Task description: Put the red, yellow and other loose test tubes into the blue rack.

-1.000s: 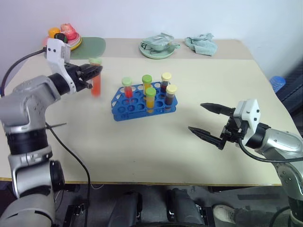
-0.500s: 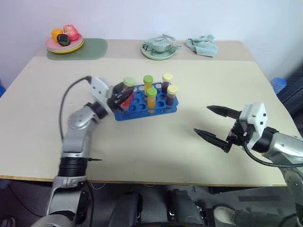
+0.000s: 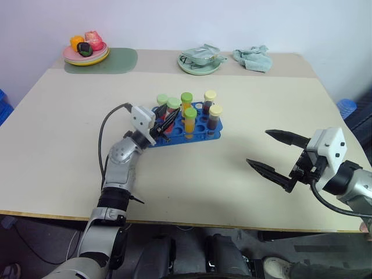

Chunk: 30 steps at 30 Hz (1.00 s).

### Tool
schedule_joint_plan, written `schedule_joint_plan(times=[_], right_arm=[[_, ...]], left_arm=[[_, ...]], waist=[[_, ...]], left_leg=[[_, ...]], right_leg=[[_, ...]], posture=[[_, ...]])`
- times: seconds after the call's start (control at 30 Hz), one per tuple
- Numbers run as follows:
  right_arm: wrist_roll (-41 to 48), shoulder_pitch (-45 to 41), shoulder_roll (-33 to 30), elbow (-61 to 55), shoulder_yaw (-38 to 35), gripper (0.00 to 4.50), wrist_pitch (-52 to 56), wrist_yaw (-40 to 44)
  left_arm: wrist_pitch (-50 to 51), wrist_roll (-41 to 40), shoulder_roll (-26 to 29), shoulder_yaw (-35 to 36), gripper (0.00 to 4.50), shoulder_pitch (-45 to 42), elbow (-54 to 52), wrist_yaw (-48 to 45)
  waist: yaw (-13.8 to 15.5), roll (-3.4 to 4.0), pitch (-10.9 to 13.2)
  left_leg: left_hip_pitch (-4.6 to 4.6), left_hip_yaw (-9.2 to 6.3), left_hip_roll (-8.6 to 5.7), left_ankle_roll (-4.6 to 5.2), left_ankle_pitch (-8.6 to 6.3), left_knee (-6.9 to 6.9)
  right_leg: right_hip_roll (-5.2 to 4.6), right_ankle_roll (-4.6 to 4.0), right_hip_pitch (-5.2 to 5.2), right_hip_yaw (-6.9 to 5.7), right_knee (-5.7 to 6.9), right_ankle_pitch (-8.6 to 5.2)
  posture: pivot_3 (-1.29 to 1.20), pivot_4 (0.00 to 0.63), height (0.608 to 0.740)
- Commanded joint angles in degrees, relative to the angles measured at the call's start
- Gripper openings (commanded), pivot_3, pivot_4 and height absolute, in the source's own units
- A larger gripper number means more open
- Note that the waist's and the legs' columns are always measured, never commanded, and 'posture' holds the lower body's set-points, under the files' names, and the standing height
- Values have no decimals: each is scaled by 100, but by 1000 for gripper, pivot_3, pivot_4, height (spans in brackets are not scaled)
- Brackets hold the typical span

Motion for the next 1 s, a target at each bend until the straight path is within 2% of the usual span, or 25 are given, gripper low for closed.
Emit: schedule_joint_plan(times=[0.03,0.13,0.27,0.3,0.5,0.57,0.8,0.9,1.0], right_arm=[[113,-30,-87,-186,-182,4500,6,-50],[115,-93,-98,-161,-137,4500,17,-67],[75,-206,-102,-72,-40,4500,5,-51],[65,-237,-97,-43,-5,4500,-5,-33],[-57,-360,10,192,281,4500,-162,56],[-140,-326,92,297,408,4500,-285,89],[-627,-7,527,844,648,4500,-929,111],[-577,317,585,850,389,4500,-989,164],[-502,732,563,780,51,4500,-1031,259]], left_arm=[[-81,28,52,-14,777,-44,332,-51],[-70,-235,67,9,2237,1,349,-388],[-68,-234,32,134,4270,-34,193,-50],[74,-331,67,134,4413,-7,19,-104],[1386,-289,781,204,4413,509,-1520,178],[2259,-1039,1102,422,4413,825,-1978,-215],[2738,-2000,2104,1235,4413,1774,-2334,-1315],[2656,-1835,2597,1525,4413,2213,-2387,-1429],[2727,-2003,2958,1792,4413,2539,-2425,-1725]], waist=[[1,0,-1],[-15,1,-1],[-14,-4,2],[-11,-4,2],[-57,-2,1],[-115,-1,0],[-174,0,1],[-161,2,1],[-143,3,2]], left_leg=[[5,1,0,1,0,0],[11,1,0,6,-3,0],[8,1,1,7,-4,-3],[7,1,1,7,-4,-3],[8,1,3,6,-4,-8],[9,1,3,6,-3,-9],[11,0,7,4,-3,-15],[11,0,7,4,-4,-15],[11,0,7,6,-5,-19]], right_leg=[[0,0,5,0,0,0],[0,0,11,0,0,0],[3,0,6,1,-3,-1],[3,0,5,0,-3,-1],[3,-1,4,2,-4,-1],[3,-1,4,2,-3,-1],[2,-3,3,2,-3,-2],[0,-3,3,2,-5,-2],[-2,-4,4,2,-9,-2]], posture=[[0,150,740],[0,150,740],[0,150,740],[0,150,740],[0,150,740],[0,150,740],[0,150,740],[0,150,740],[0,150,740]])
